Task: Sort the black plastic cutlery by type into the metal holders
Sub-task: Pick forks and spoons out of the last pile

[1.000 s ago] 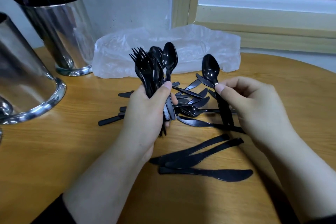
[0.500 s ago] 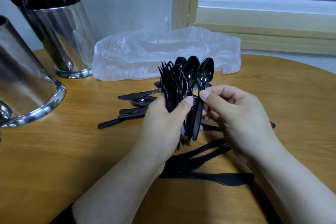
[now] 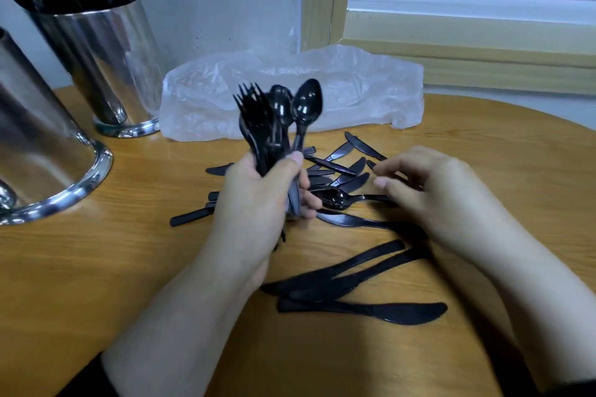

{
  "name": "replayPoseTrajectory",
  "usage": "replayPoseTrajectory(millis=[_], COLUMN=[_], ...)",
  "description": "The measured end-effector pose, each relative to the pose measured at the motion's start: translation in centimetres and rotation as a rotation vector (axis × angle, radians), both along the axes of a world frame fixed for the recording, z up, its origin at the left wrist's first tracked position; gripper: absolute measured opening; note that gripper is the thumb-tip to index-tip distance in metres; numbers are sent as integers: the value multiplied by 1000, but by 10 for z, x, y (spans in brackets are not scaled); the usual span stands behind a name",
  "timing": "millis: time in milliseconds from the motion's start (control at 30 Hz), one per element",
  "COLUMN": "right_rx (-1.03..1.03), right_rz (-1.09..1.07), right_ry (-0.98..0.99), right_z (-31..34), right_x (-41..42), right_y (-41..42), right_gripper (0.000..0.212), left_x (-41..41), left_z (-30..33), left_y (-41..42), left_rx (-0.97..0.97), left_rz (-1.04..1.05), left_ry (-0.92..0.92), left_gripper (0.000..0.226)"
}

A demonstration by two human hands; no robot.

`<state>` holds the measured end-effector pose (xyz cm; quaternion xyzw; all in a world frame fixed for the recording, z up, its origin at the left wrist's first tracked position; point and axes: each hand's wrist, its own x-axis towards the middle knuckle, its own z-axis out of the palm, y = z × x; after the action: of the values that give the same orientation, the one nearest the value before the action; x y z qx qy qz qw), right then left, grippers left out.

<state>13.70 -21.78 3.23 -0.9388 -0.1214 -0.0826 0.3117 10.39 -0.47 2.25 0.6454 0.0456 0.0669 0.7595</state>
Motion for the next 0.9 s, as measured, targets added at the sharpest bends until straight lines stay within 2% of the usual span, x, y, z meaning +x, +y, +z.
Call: replayPoseTrajectory(millis=[67,133,333,400,533,667,767,900], right_rx=[-161,-247,-279,-273,-26,426,725,844], right_rz=[79,110,76,79,40,-24,-9,3], right_ry=[19,25,68,91,115,81,134,210], right_z=[-6,-10,-10,-6,10,14,8,2], right_x=[3,3,2,2,-5,-13,-18,-22], right_y=[-5,-2,4,1,-10,0,21,36], right_gripper=[23,28,4,3,9,12,16,13], left_x=[1,1,1,2,3,1,-4,-11], left_z=[1,1,0,1,3,0,-2,-2], left_y=[4,4,3,4,5,0,-9,-21], left_rx=[-22,-18,-7,-23,-58,-31,16,30], left_rz=[41,52,73,99,143,103,33,-48], left_ry=[-5,2,7,5,-3,-10,-4,25], left_gripper=[11,11,9,9,11,13,15,9])
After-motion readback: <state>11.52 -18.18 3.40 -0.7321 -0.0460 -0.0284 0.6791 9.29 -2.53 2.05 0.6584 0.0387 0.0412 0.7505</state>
